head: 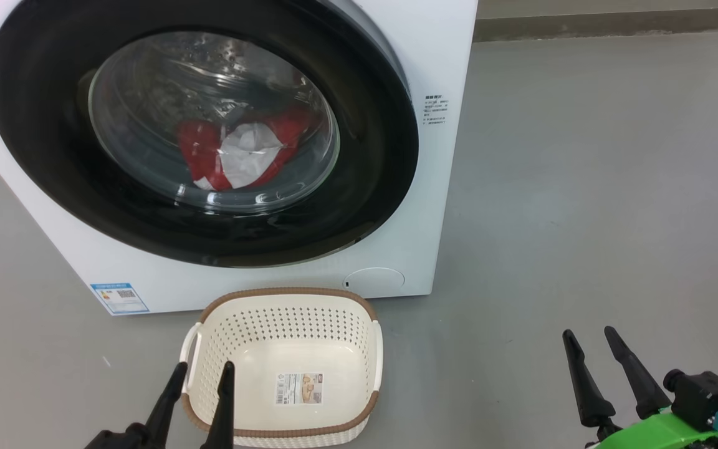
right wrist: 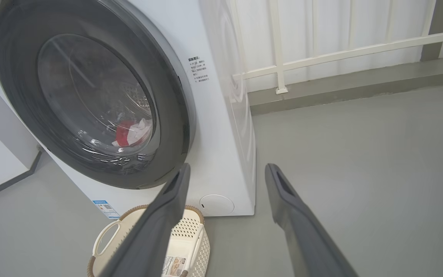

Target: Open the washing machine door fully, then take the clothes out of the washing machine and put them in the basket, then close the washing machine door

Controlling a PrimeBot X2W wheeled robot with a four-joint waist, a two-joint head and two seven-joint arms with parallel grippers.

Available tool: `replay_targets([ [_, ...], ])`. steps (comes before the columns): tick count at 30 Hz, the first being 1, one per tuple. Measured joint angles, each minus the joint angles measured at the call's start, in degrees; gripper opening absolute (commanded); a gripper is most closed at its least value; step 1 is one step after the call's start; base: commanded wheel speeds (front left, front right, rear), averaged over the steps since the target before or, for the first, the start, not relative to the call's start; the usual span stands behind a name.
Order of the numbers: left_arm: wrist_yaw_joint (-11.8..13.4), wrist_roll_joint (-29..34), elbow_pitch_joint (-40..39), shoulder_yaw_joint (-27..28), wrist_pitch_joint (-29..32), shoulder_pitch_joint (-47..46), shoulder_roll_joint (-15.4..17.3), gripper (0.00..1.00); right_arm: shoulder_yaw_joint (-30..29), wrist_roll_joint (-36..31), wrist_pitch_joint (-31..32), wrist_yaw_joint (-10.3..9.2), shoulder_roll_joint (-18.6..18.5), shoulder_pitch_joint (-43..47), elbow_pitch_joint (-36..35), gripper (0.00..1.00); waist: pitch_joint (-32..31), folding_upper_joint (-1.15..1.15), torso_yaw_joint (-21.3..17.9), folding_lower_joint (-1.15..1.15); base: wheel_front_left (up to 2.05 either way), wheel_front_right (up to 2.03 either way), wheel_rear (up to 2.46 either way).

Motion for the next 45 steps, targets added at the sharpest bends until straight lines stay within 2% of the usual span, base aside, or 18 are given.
replay_targets([
  [10,0.48,4.22,0.05,-0.12,-1.51,0.01,0.04,1.00,-0.60,-5.55,-1.51,0.00,0.01,1.00,-0.59,1.00,0.05,0.00,0.03,0.00,0.00,0.00,0.00],
  [30,0.48,4.11,0.76,-0.41,-1.51,0.01,0.09,1.00,-1.51,-5.34,-1.60,0.00,0.15,1.00,-0.86,1.00,0.03,0.00,0.09,0.00,0.00,0.00,0.00],
  [31,0.48,4.11,0.76,-0.43,-1.51,0.01,0.09,1.00,-1.52,-5.19,-1.62,0.00,0.23,1.01,-0.90,0.91,0.03,0.00,0.13,0.00,0.00,0.00,0.00],
  [32,0.48,4.11,0.76,-0.45,-1.51,0.01,0.09,1.00,-1.52,-4.79,-1.68,0.00,0.34,1.01,-1.03,0.42,0.05,0.00,0.16,0.00,0.00,0.00,0.00],
  [34,0.47,4.09,0.75,-0.55,-1.51,0.01,0.10,1.00,-1.49,-3.48,-1.75,0.00,0.54,1.00,-1.40,0.00,0.08,0.00,0.21,0.00,0.00,0.00,0.00],
  [40,0.46,3.69,0.70,-0.94,-1.51,-0.02,0.11,1.00,-1.10,-0.30,-1.75,0.00,0.52,0.36,-2.14,0.00,0.70,0.00,0.38,0.00,0.00,0.00,0.00],
  [45,0.46,3.57,0.60,-1.67,-1.49,-0.09,0.12,1.00,-0.30,5.82,-1.76,0.00,0.51,-4.49,-3.24,0.00,1.67,0.00,0.94,0.00,0.00,0.00,0.00],
])
